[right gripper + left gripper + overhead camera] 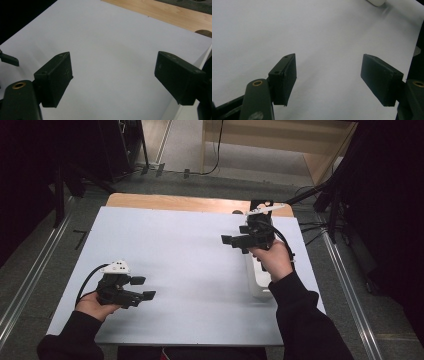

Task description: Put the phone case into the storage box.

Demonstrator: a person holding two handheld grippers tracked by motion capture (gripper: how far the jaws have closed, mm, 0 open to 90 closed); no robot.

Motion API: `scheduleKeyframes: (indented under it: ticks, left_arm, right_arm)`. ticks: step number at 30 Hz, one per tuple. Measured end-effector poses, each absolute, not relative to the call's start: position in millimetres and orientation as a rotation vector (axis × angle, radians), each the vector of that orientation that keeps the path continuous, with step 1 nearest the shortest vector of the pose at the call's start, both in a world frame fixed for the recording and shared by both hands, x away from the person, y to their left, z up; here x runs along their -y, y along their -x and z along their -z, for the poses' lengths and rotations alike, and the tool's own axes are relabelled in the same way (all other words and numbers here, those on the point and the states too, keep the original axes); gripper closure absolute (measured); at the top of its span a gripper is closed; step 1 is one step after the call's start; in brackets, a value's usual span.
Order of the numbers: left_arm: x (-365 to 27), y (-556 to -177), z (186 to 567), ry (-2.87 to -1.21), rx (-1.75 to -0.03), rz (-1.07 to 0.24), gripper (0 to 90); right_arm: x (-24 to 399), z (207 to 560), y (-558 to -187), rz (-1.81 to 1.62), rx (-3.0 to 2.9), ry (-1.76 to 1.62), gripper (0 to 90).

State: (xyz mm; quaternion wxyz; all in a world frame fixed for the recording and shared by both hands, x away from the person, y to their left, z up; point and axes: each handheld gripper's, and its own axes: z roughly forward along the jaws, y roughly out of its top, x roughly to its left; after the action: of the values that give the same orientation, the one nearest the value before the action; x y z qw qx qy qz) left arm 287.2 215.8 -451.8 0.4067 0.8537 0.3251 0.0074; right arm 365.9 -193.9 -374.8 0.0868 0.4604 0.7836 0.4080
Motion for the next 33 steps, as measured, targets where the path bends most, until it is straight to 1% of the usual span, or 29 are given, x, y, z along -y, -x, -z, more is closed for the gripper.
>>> scheduleKeyframes:
  ticks: [15, 17, 20, 33]
  left_arm:
    - [-215.4, -286.9, 451.7, -2.154, -0.818, -0.017, 28.7]
    - [-215.9, -287.1, 451.7, -2.154, -0.817, -0.017, 28.7]
    - [-216.8, -287.1, 451.4, -2.154, -0.823, -0.02, 28.7]
    - [-216.0, -286.5, 451.5, -2.153, -0.817, -0.017, 28.7]
  right_arm:
    - [189.9, 393.7, -337.2, -1.236, -2.382, -1.329, 14.7]
    - [189.9, 395.9, -332.2, -1.235, -2.396, -1.318, 18.9]
    - [191.1, 399.8, -326.0, -1.24, -2.408, -1.311, 20.5]
    - [192.7, 415.7, -302.3, -1.267, -2.426, -1.242, 20.6]
